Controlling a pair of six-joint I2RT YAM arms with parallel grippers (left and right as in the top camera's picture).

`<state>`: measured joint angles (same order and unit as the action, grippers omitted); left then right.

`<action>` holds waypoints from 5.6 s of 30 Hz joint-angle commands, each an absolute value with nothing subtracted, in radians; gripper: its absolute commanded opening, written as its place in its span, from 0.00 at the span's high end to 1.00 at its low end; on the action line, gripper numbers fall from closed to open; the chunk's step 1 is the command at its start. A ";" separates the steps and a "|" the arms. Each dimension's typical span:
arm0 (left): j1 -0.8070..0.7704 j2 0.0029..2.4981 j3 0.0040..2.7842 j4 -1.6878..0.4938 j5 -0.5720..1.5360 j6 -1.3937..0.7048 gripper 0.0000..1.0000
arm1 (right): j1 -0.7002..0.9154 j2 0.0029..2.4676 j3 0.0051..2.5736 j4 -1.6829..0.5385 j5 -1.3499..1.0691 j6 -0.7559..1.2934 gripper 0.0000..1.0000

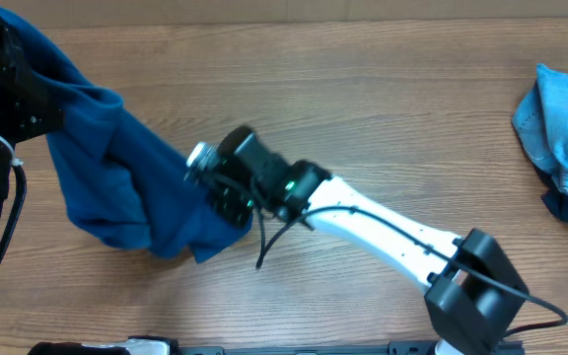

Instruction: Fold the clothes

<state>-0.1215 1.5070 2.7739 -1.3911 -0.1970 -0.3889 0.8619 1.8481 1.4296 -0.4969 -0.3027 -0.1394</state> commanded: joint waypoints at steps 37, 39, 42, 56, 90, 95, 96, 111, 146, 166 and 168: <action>-0.060 2.022 2.783 -1.551 0.087 -0.105 0.58 | 0.337 1.850 1.991 -1.253 -0.121 -0.026 0.96; -0.059 2.062 2.783 -1.571 0.125 -0.105 0.58 | 0.352 1.850 1.991 -1.351 -0.129 -0.016 0.96; -0.060 2.114 2.783 -1.571 0.158 -0.105 0.59 | 0.378 1.850 1.991 -1.445 -0.128 -0.014 0.96; -0.153 2.311 2.783 -1.514 0.341 -0.104 0.47 | 0.444 1.831 2.100 -1.419 0.350 0.058 0.92; -0.328 2.742 2.783 -1.122 0.337 -0.166 0.26 | 0.443 1.831 2.100 -1.525 0.151 0.132 0.34; -0.331 2.746 2.782 -1.150 0.274 -0.172 0.36 | 0.443 1.831 2.100 -1.533 0.149 0.131 0.34; -0.331 2.748 2.782 -1.153 0.260 -0.172 0.36 | 0.443 1.831 2.100 -1.536 0.143 0.131 0.35; -0.337 2.803 2.782 -1.171 0.191 -0.134 0.88 | 0.443 1.831 2.100 -1.546 0.110 0.131 0.37; -0.073 2.184 3.142 -1.672 -0.247 -0.161 0.96 | 0.443 1.831 2.099 -1.594 0.078 0.169 0.28; -0.051 2.159 3.142 -1.656 -0.274 -0.161 0.96 | 0.443 1.846 1.570 -1.292 -0.290 0.051 0.00; -0.051 2.159 3.142 -1.649 -0.274 -0.161 0.96 | 0.450 1.846 1.570 -1.279 -0.289 0.044 0.00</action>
